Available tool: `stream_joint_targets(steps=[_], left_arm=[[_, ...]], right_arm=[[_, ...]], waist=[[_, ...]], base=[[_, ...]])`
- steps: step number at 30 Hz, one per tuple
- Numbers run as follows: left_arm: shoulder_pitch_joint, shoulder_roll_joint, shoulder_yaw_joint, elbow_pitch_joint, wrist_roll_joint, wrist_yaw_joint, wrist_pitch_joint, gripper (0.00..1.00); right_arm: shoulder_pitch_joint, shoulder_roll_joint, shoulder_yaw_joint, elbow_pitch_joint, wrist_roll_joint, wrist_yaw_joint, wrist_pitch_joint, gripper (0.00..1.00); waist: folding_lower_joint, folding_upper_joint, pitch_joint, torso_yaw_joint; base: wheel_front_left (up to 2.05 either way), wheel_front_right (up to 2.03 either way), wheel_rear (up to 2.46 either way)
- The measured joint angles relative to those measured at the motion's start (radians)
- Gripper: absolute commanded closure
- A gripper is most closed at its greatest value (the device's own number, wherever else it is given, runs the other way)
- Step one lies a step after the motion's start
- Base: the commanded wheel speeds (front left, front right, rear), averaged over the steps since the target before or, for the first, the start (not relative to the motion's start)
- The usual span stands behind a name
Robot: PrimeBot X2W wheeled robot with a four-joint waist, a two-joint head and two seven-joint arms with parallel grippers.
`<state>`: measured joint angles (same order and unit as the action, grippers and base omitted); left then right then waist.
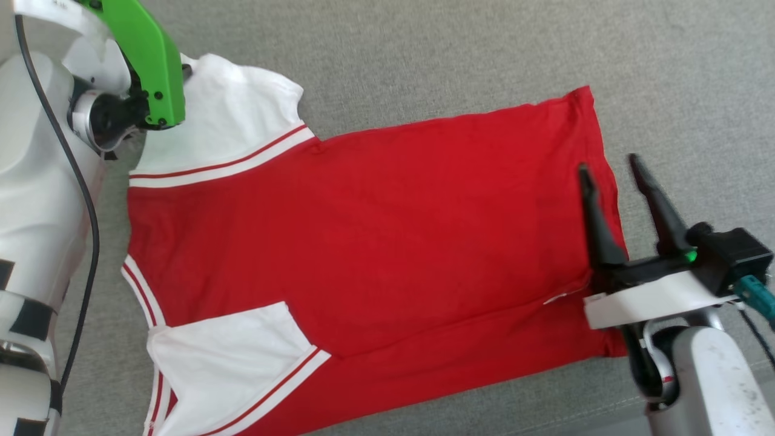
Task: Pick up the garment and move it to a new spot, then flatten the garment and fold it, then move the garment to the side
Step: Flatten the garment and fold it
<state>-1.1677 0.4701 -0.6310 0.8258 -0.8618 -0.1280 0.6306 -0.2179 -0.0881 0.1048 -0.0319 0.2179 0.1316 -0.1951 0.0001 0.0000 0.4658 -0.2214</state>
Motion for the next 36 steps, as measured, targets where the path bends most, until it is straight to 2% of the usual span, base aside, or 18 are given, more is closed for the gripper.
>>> stream_joint_targets(steps=[4, 9, 15, 18, 21, 22, 23, 28, 36], left_arm=[[0.041, -0.001, 0.013, -0.026, -0.039, 0.0, -0.037, 1.0], [0.096, 0.009, 0.012, -0.118, -0.074, 0.0, -0.062, 1.0], [0.166, 0.03, 0.01, -0.288, -0.106, 0.004, -0.062, 1.0], [0.197, 0.039, 0.009, -0.384, -0.108, 0.029, -0.056, 1.0], [0.227, 0.054, 0.013, -0.483, -0.114, 0.05, -0.045, 1.0], [0.236, 0.068, 0.021, -0.566, -0.113, 0.073, -0.053, 1.0], [0.238, 0.073, 0.021, -0.599, -0.113, 0.081, -0.053, 1.0], [0.259, 0.082, 0.019, -0.698, -0.11, 0.099, -0.049, 1.0], [0.264, 0.094, 0.019, -0.793, -0.106, 0.121, -0.046, 1.0]], right_arm=[[0.013, -0.035, -0.043, 0.011, -0.038, 0.0, 0.094, 0.0], [0.005, -0.093, -0.078, 0.008, -0.008, 0.0, 0.292, 0.0], [-0.093, -0.172, -0.142, 0.003, 0.077, 0.0, 0.661, 0.0], [-0.162, -0.17, -0.194, 0.011, 0.098, 0.0, 0.853, 0.0], [-0.223, -0.178, -0.198, 0.024, 0.114, 0.0, 1.033, 0.0], [-0.282, -0.191, -0.207, 0.037, 0.124, 0.0, 1.153, 0.0], [-0.307, -0.202, -0.211, 0.049, 0.126, 0.0, 1.193, 0.0], [-0.374, -0.243, -0.222, 0.106, 0.105, 0.0, 1.28, 0.0], [-0.43, -0.256, -0.225, 0.192, 0.066, 0.0, 1.272, 0.0]], waist=[[-0.0001, 0.0, -0.054, 0.014], [-0.0001, 0.0, -0.112, 0.043], [-0.0001, 0.0, -0.14, 0.109], [-0.0001, 0.0, -0.142, 0.143], [-0.0001, 0.0, -0.136, 0.173], [-0.0001, 0.0, -0.12, 0.194], [-0.0001, 0.0, -0.11, 0.201], [-0.0001, 0.0, -0.072, 0.233], [-0.0001, 0.0, -0.014, 0.276]], base=[[0.0, 0.0, 0.0], [0.0, 0.0, 0.0], [0.0, 0.0, 0.0], [0.0, 0.0, 0.0], [0.0, 0.0, 0.0], [0.0, 0.0, 0.0], [0.0, 0.0, 0.0], [0.0, 0.0, 0.0], [0.0, 0.0, 0.0]])
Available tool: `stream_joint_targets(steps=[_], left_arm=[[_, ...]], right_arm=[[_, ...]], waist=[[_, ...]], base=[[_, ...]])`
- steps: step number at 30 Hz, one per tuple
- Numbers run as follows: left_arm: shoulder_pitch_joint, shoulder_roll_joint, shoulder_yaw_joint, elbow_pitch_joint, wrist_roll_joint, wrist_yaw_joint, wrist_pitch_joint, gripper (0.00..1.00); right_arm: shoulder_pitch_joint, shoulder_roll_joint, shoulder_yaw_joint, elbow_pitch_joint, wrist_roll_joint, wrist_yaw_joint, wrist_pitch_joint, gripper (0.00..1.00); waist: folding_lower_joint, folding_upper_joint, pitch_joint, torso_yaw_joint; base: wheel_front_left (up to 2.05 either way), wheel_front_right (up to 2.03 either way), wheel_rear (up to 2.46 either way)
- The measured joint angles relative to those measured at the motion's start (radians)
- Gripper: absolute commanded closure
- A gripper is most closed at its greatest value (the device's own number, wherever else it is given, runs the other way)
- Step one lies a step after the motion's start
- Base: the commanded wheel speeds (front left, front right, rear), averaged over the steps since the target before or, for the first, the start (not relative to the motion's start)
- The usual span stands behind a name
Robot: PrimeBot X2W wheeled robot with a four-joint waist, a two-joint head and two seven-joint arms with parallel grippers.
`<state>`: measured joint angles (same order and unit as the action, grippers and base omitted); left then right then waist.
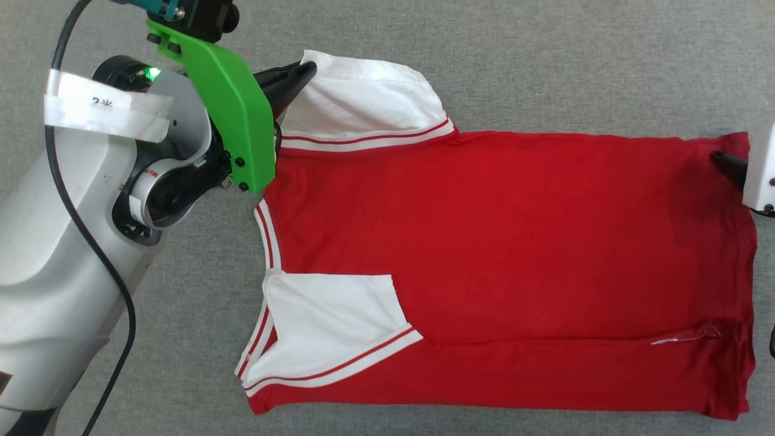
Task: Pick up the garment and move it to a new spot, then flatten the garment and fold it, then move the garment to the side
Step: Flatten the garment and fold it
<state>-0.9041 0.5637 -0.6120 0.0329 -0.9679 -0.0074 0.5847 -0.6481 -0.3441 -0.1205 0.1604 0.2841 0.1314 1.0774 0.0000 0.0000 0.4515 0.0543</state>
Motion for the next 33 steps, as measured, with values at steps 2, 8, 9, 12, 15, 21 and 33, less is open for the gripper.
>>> stream_joint_targets(steps=[2, 8, 9, 12, 15, 21, 33], left_arm=[[0.002, 0.002, 0.0, -0.015, 0.0, 0.003, 0.0, 1.0], [0.008, 0.01, 0.0, -0.027, 0.0, 0.003, -0.001, 1.0], [0.011, 0.012, 0.0, -0.027, 0.0, 0.003, -0.002, 1.0], [0.02, 0.013, 0.0, -0.025, 0.0, 0.003, -0.005, 1.0], [0.023, 0.014, 0.0, -0.015, 0.0, 0.001, -0.012, 1.0], [0.047, 0.013, 0.005, 0.026, -0.003, -0.003, -0.041, 1.0], [0.167, 0.005, 0.016, 0.099, -0.023, -0.004, -0.13, 1.0]], right_arm=[[-0.007, -0.006, 0.007, 0.02, -0.01, 0.0, -0.012, 0.0], [-0.033, -0.012, 0.029, 0.065, -0.013, 0.0, -0.053, 0.0], [-0.034, -0.015, 0.035, 0.072, -0.01, 0.0, -0.053, 0.0], [-0.034, -0.024, 0.046, 0.095, 0.001, -0.001, -0.054, 0.55], [-0.033, -0.03, 0.065, 0.107, 0.015, -0.001, -0.084, 1.0], [-0.029, -0.031, 0.071, 0.148, 0.048, 0.0, -0.228, 1.0], [0.061, -0.043, 0.068, 0.191, 0.136, 0.0, -0.474, 1.0]], waist=[[0.0, 0.0, 0.012, 0.007], [0.0, 0.0, 0.038, 0.026], [0.0, -0.0001, 0.04, 0.028], [0.0, 0.0, 0.041, 0.033], [0.0, 0.0, 0.036, 0.035], [0.0, 0.0, 0.01, 0.034], [0.0, 0.0, -0.105, 0.023]], base=[[0.0, 0.0, 0.0], [0.0, 0.0, 0.0], [0.0, 0.0, 0.0], [0.0, 0.0, 0.0], [0.0, 0.0, 0.0], [0.0, 0.0, 0.0], [0.0, 0.0, 0.0]])
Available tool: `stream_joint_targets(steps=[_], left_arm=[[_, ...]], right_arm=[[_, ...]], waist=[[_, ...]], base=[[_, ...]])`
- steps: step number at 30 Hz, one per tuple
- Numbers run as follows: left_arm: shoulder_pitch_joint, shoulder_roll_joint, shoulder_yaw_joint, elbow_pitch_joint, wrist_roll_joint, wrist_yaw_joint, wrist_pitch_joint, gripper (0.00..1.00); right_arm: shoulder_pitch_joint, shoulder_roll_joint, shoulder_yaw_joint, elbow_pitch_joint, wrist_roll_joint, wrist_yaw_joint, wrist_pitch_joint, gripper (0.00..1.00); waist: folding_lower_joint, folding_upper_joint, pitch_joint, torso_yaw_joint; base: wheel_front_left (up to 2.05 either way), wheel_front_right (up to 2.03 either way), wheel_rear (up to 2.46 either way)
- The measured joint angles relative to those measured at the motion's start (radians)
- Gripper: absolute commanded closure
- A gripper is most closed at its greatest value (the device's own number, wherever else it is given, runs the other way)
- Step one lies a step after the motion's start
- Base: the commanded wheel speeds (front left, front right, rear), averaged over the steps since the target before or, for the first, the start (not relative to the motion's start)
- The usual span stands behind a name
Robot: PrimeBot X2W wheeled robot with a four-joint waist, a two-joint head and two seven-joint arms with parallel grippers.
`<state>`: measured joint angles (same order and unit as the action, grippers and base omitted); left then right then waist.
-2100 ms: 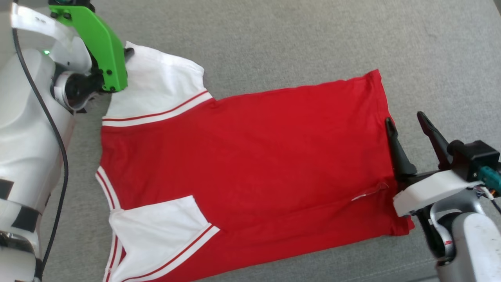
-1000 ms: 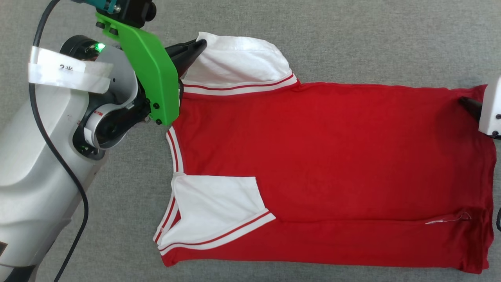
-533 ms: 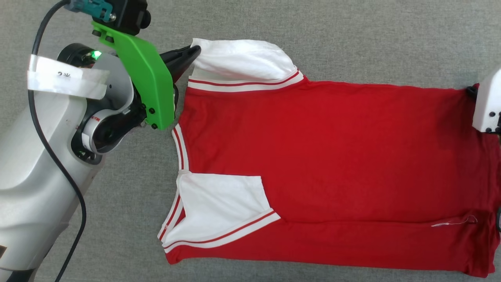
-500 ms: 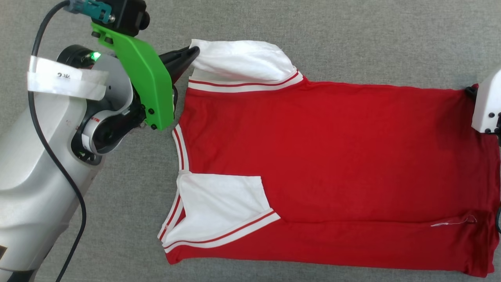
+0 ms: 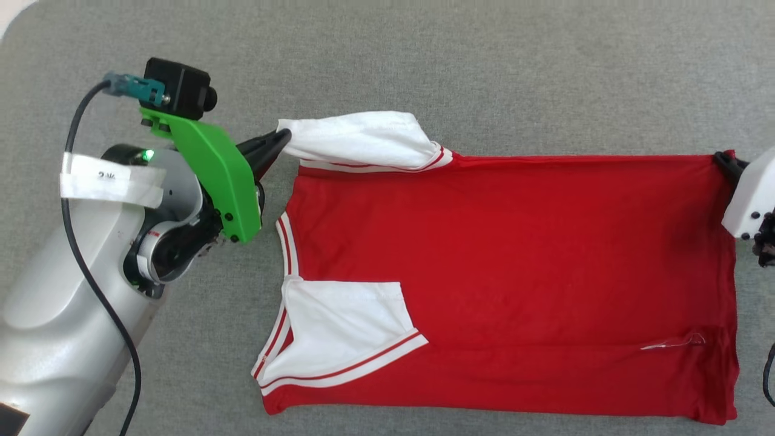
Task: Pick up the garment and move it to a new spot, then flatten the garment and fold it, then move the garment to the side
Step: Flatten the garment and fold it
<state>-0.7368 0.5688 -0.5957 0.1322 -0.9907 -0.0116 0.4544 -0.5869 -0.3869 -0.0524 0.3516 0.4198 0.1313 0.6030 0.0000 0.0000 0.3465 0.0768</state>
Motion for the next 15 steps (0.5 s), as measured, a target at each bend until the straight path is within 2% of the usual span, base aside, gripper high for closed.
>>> stream_joint_targets(steps=[15], left_arm=[[0.252, 0.023, 0.001, -0.084, -0.04, 0.062, -0.076, 1.0]], right_arm=[[0.277, -0.01, 0.017, -0.055, 0.154, 0.0, -0.239, 1.0]], waist=[[0.0, 0.0, -0.14, -0.001]], base=[[0.0, 0.0, 0.0]])
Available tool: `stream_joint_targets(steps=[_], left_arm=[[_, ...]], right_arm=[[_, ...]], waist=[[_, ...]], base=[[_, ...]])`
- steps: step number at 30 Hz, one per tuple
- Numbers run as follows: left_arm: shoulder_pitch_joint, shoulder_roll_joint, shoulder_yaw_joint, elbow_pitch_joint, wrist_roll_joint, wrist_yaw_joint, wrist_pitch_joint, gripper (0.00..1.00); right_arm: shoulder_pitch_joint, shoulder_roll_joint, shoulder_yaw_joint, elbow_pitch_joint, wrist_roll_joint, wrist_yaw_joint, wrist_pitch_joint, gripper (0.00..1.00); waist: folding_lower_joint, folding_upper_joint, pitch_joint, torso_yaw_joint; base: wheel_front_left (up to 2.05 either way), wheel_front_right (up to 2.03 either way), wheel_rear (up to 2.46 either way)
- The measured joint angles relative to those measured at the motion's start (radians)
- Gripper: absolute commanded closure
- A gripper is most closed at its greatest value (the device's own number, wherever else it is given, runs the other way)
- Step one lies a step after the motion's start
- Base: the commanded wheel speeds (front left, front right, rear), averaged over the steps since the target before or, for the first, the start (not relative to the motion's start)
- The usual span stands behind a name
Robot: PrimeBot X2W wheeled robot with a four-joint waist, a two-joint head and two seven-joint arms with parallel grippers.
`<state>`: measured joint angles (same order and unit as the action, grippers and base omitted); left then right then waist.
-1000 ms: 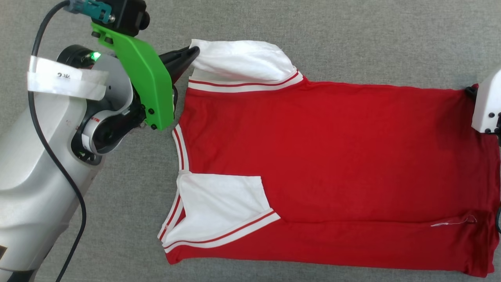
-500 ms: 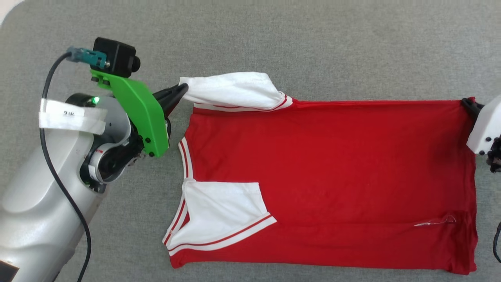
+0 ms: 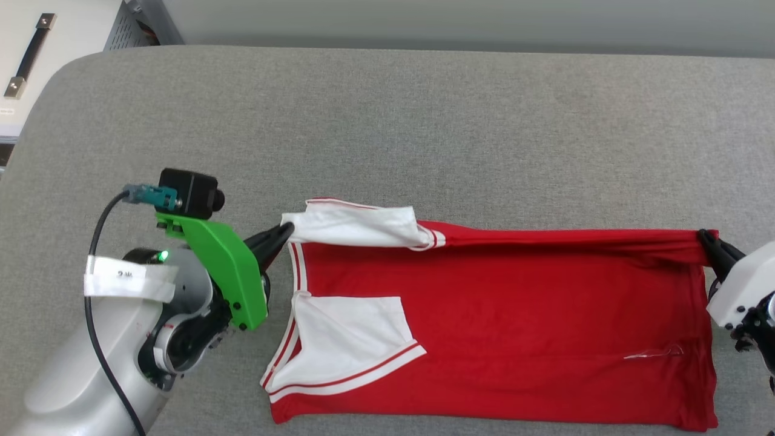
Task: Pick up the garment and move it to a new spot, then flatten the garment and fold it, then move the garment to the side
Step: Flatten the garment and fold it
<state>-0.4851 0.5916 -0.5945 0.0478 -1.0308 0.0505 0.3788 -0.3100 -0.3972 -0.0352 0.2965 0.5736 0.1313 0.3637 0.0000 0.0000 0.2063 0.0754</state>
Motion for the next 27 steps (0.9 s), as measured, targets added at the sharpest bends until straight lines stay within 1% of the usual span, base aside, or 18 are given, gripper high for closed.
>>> stream_joint_targets(steps=[6, 12, 19, 27], left_arm=[[0.104, 0.018, -0.014, -0.025, -0.009, 0.019, -0.01, 1.0], [0.189, 0.023, -0.035, -0.033, -0.015, 0.03, -0.019, 1.0], [0.254, 0.033, -0.066, -0.024, -0.016, 0.035, -0.022, 1.0], [0.267, 0.031, -0.089, 0.017, -0.013, 0.041, -0.025, 1.0]], right_arm=[[0.103, -0.008, 0.007, -0.039, 0.047, 0.0, -0.057, 1.0], [0.197, -0.014, 0.016, -0.072, 0.089, 0.0, -0.066, 1.0], [0.278, -0.022, 0.039, -0.098, 0.124, 0.0, -0.031, 1.0], [0.303, -0.051, 0.063, -0.113, 0.136, 0.0, 0.038, 1.0]], waist=[[0.0, 0.0, -0.033, 0.005], [0.0, 0.0, -0.061, 0.009], [0.0, 0.0, -0.081, 0.009], [0.0, 0.0, -0.075, 0.006]], base=[[0.0, 0.0, 0.0], [0.0, 0.0, 0.0], [0.0, 0.0, 0.0], [0.0, 0.0, 0.0]])
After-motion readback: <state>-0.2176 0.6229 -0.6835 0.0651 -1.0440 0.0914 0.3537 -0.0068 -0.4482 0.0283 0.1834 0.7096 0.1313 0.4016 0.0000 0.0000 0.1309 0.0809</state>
